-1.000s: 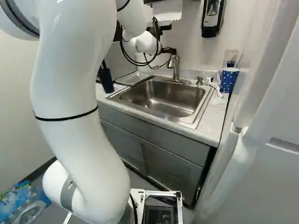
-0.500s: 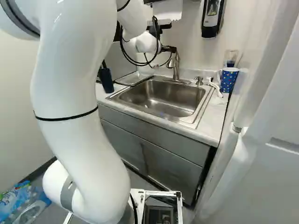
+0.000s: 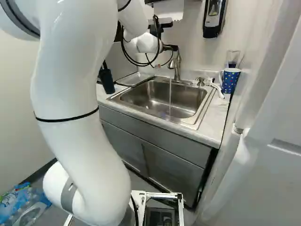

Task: Rinse the cup and place it in the tray

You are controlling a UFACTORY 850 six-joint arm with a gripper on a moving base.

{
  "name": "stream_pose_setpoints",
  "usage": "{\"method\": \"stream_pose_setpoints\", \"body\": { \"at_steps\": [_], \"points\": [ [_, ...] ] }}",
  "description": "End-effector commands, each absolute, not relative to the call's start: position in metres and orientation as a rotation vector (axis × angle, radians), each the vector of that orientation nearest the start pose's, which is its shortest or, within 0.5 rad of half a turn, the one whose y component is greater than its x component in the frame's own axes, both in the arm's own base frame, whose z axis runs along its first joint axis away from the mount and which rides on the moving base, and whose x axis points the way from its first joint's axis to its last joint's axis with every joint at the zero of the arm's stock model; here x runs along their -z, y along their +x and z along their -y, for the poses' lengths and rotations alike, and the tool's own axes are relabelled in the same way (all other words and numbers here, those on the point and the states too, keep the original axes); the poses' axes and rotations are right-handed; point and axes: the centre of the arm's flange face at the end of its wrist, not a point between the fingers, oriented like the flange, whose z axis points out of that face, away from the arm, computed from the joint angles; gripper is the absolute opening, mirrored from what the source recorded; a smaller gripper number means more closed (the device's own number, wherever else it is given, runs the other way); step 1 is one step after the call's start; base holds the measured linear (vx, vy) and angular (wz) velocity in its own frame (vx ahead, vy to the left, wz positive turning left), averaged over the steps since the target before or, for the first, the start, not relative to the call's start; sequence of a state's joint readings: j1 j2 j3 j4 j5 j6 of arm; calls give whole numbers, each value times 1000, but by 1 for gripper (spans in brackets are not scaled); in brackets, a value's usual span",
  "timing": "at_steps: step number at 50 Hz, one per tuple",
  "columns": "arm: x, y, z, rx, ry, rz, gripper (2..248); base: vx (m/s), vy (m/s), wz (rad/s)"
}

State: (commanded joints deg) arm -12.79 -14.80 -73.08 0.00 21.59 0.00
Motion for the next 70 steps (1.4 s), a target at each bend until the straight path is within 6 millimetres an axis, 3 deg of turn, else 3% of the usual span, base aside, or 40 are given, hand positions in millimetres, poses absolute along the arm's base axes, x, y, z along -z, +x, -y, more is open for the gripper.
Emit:
{"method": "stream_pose_setpoints", "body": {
  "at_steps": [51,70],
  "points": [
    [-629,614,147,2105,-2513,-296,247,0,0,0],
    [-645,609,140,2117,-2499,-284,247,0,0,0]
  ]
}}
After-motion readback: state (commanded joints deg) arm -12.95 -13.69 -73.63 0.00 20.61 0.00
